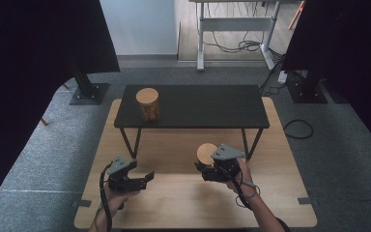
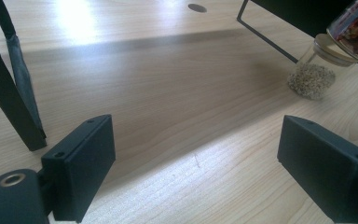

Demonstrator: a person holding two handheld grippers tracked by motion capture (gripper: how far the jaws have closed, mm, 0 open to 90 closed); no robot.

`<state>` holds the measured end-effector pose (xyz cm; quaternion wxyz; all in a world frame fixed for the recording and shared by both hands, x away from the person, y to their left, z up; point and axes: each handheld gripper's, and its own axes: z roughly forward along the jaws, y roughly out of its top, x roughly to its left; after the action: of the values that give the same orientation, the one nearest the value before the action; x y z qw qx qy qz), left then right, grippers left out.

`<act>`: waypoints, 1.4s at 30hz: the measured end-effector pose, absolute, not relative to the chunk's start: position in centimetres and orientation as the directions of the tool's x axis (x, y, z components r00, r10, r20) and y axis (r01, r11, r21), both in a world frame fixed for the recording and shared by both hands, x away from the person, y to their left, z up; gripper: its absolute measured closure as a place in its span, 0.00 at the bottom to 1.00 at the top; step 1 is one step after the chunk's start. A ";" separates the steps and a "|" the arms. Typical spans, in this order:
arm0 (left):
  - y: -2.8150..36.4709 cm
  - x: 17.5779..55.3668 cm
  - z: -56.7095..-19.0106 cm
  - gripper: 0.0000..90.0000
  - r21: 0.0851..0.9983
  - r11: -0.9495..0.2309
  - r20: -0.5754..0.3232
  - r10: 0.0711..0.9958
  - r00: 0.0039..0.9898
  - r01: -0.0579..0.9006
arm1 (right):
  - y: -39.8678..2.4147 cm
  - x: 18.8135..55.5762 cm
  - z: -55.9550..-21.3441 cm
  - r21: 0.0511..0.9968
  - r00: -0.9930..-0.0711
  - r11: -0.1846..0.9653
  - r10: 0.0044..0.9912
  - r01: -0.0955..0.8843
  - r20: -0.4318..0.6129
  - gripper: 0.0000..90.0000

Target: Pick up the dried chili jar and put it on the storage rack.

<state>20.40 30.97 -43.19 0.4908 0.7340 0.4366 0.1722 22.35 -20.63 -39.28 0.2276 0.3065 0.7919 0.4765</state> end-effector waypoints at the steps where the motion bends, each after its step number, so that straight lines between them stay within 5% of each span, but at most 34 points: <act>1: 31.0 20.4 -43.2 0.12 0.871 -0.137 -0.176 0.810 0.559 0.472 | -20.7 22.3 -39.2 0.895 -0.708 0.356 0.703 0.268 -0.068 0.27; 42: 31.1 20.2 -43.2 0.12 0.872 -0.131 -0.179 0.811 0.557 0.472 | -21.4 22.3 -36.2 0.914 -0.711 0.336 0.698 0.225 -0.082 0.27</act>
<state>20.24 31.05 -43.18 0.4925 0.7322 0.4378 0.1721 22.33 -21.38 -36.23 0.2391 0.2955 0.7816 0.4945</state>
